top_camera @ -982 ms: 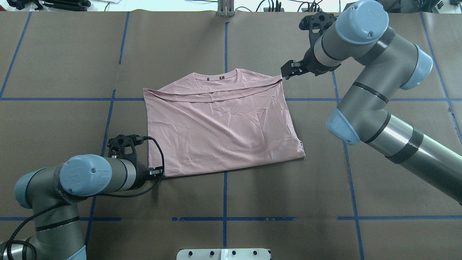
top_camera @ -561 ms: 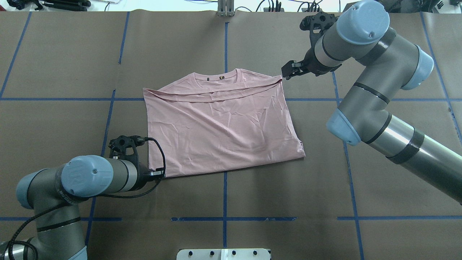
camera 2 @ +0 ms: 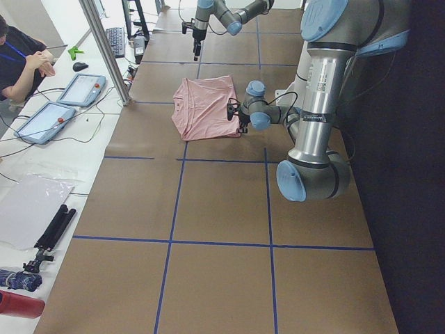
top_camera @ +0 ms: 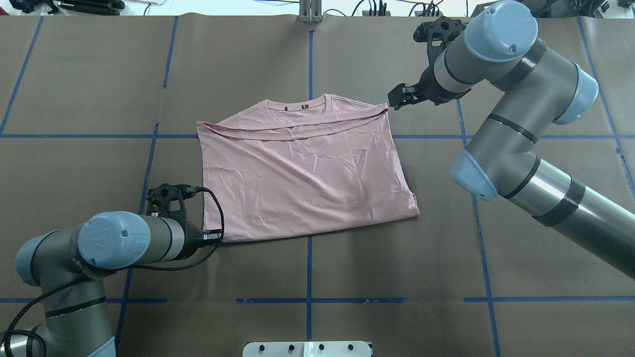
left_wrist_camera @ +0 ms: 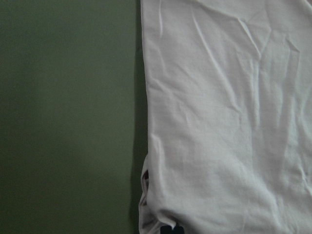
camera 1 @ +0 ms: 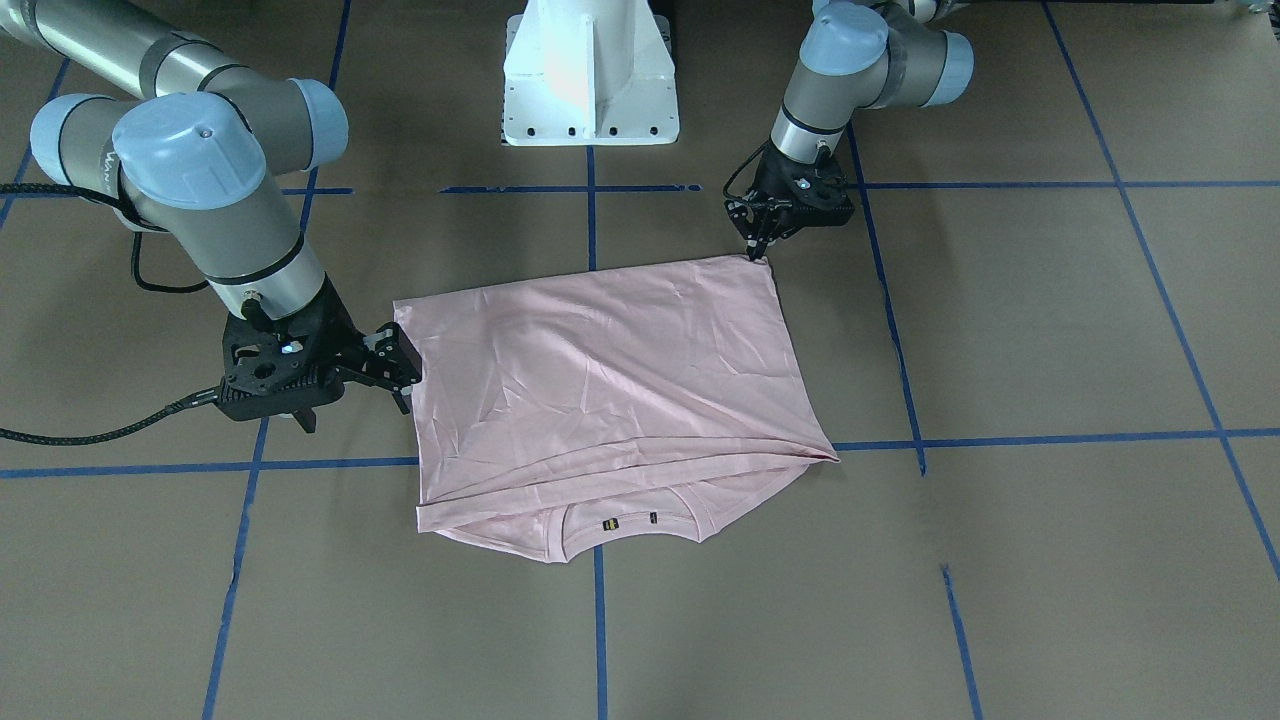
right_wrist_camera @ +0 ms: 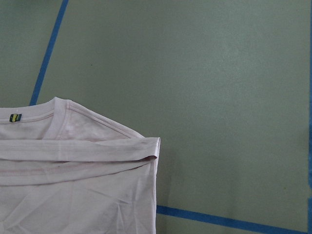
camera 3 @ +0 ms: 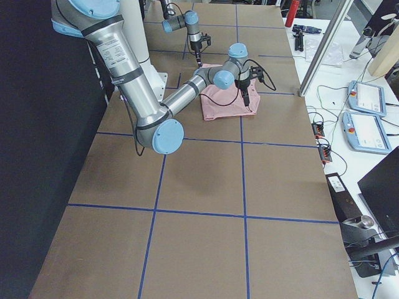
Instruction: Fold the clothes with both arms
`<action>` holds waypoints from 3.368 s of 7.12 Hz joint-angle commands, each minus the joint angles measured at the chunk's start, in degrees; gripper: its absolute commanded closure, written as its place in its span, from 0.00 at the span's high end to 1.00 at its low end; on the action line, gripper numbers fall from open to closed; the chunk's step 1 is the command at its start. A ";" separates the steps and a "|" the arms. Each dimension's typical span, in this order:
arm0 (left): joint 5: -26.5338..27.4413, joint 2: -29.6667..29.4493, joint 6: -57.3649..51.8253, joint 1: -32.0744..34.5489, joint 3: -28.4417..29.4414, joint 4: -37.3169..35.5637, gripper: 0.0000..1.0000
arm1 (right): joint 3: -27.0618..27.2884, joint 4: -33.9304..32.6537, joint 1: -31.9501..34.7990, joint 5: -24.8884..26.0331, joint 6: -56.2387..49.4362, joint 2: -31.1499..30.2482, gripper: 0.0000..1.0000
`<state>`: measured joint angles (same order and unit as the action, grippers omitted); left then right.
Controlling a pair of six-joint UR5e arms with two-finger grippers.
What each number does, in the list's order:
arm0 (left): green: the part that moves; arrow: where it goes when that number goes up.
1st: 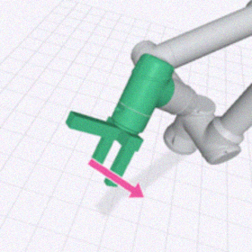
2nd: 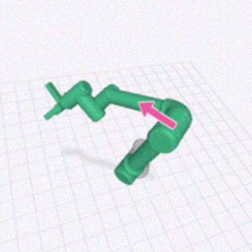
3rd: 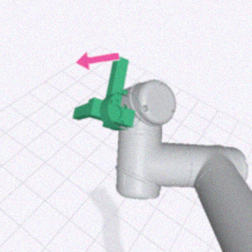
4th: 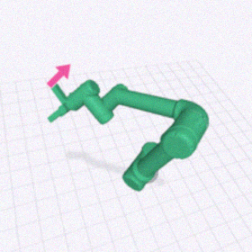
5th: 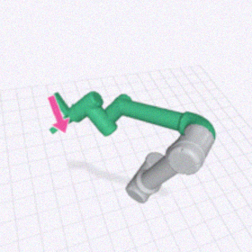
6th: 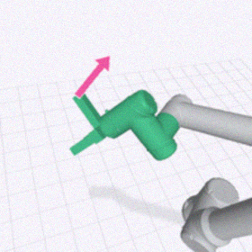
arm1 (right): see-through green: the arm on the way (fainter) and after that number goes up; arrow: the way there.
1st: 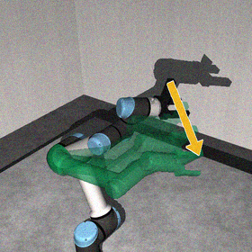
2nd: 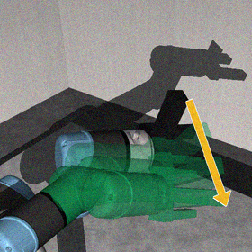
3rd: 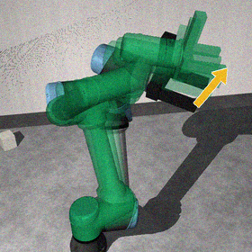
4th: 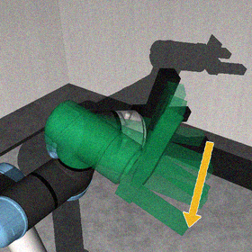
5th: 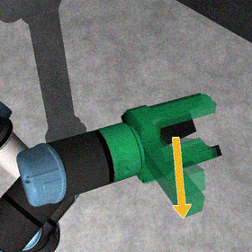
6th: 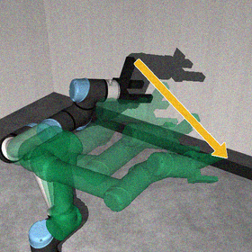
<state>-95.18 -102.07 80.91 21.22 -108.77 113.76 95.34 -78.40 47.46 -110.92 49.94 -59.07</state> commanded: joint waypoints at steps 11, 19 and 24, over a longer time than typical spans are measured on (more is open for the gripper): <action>-0.26 -26.54 -44.96 36.17 54.12 21.73 0.99 | 0.20 0.00 -1.14 0.88 6.70 0.87 0.98; -10.28 -20.27 -44.61 36.53 40.66 22.12 1.00 | -20.54 0.09 -18.10 16.25 38.66 21.89 0.65; -10.28 -20.27 -42.25 35.74 40.30 22.12 1.00 | -27.56 4.47 -18.90 18.28 38.83 25.05 0.62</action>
<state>-105.43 -122.34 37.48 57.25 -68.40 135.85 69.49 -76.04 28.77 -93.04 88.73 -34.07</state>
